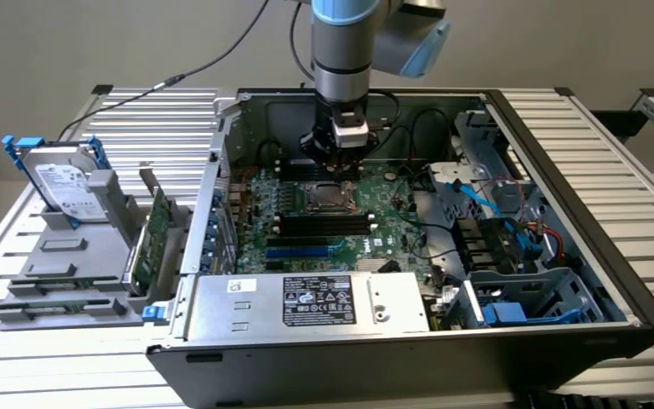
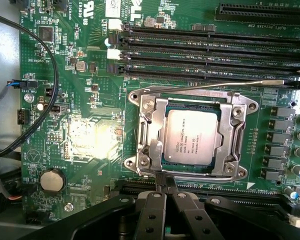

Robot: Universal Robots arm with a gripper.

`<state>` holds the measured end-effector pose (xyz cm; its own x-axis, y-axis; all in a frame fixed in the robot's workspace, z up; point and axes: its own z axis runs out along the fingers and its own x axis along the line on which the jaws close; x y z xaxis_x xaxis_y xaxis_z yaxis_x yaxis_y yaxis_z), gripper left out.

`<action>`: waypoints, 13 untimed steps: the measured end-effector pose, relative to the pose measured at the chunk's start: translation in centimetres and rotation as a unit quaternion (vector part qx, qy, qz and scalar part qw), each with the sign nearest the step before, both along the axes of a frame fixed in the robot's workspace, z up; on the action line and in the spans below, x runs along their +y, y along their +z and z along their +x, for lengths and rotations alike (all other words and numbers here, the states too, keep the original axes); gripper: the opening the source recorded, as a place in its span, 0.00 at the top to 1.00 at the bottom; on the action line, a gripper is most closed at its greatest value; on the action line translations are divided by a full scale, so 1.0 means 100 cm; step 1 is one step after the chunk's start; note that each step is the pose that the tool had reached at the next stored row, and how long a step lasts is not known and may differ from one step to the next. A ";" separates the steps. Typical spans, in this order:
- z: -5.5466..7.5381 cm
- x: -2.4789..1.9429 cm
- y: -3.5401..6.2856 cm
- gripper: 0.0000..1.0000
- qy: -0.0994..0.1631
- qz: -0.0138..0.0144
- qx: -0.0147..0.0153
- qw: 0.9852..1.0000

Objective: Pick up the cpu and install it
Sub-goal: 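Install the first cpu locking lever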

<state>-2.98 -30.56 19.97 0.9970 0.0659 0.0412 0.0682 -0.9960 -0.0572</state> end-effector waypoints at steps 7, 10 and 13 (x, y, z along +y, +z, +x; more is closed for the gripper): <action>0.000 -0.0001 -0.0019 0.89 0.000 0.000 0.000 1.000; 0.000 -0.0001 -0.0024 0.89 0.000 0.000 0.000 1.000; 0.000 0.0000 -0.0026 0.89 0.000 0.000 0.000 1.000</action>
<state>-2.98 -30.57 19.71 0.9970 0.0659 0.0410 0.0682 -0.9960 -0.0570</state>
